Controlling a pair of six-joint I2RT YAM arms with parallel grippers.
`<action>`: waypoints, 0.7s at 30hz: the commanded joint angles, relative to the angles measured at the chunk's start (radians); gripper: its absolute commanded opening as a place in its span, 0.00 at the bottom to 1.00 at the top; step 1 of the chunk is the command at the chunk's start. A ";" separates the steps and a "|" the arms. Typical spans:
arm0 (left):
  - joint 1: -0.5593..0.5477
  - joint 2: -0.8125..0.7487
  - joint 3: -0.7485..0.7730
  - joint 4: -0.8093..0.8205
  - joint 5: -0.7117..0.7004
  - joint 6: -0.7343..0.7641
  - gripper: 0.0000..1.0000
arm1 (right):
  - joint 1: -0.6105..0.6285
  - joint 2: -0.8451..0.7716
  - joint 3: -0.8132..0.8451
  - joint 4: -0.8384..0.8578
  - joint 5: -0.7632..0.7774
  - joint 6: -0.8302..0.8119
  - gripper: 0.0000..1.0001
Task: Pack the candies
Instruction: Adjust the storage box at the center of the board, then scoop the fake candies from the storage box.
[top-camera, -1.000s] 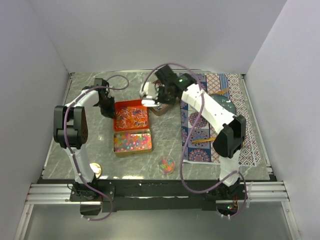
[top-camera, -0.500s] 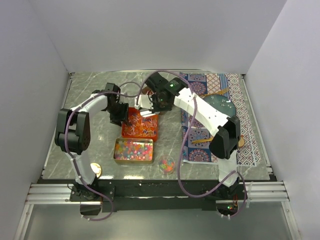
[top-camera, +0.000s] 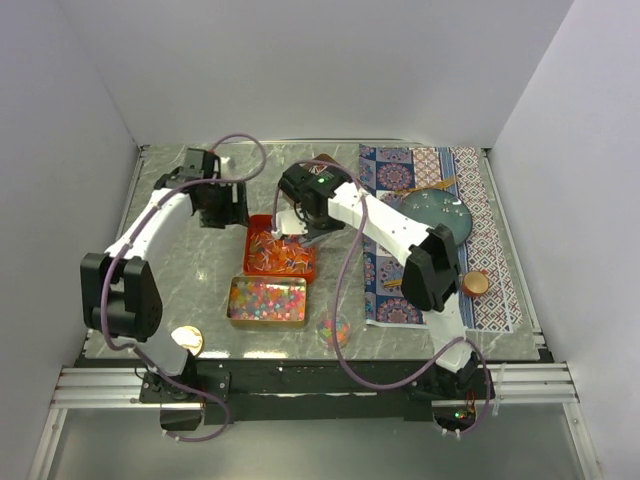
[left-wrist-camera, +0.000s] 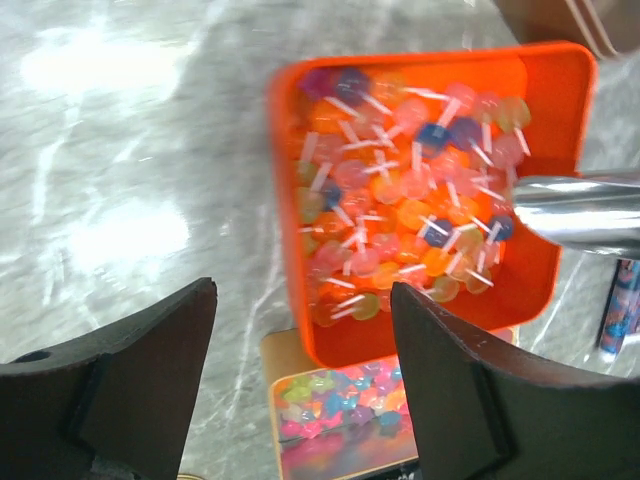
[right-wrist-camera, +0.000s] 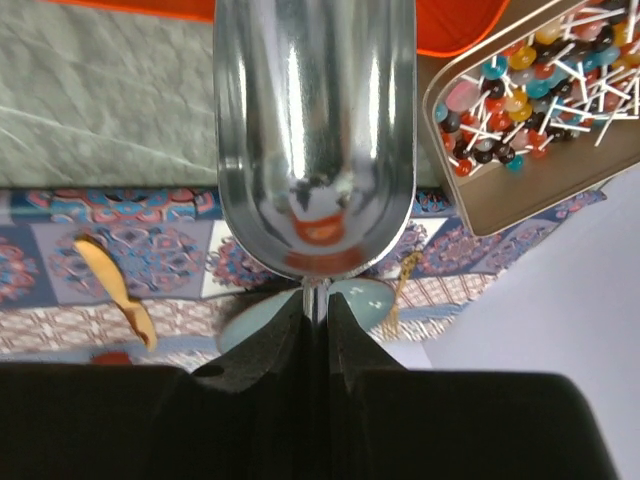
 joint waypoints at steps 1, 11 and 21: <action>0.136 -0.005 -0.070 0.022 0.031 -0.051 0.75 | 0.020 0.064 0.109 -0.088 0.130 -0.310 0.00; 0.357 -0.001 -0.115 0.054 0.189 -0.059 0.71 | 0.076 0.144 0.138 -0.085 0.336 -0.460 0.00; 0.362 -0.115 -0.213 0.095 0.226 -0.054 0.71 | 0.118 0.221 0.135 -0.066 0.500 -0.611 0.00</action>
